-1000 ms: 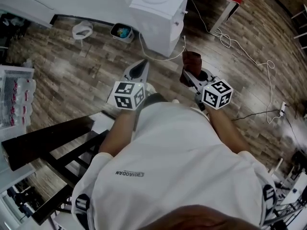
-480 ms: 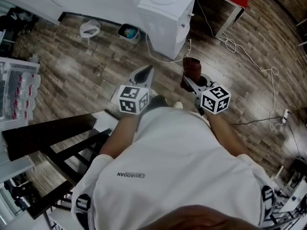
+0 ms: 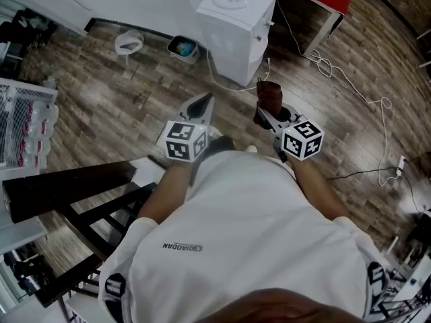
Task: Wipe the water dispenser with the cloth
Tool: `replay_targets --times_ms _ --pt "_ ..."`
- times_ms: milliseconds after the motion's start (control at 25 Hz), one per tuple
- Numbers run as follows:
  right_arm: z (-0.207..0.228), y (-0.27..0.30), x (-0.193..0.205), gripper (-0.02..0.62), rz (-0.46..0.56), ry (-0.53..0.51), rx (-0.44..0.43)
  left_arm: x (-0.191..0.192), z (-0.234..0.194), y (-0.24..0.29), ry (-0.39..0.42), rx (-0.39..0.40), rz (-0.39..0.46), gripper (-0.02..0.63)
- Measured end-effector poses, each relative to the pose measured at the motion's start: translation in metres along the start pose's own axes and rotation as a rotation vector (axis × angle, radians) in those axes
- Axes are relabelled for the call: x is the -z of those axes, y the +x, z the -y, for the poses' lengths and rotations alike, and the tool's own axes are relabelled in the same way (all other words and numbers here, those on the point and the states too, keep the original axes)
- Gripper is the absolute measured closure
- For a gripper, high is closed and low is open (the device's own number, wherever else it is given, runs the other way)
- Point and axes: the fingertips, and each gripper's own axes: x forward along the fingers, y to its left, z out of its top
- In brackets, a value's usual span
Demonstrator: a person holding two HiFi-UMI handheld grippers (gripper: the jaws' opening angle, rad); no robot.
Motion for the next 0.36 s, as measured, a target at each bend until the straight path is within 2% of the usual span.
replay_targets --times_ms 360 --pt "-0.0012 0.0057 0.0011 0.522 -0.017 -0.005 -0.005 -0.0049 0.0022 0.0025 0.007 0.009 0.006 0.605"
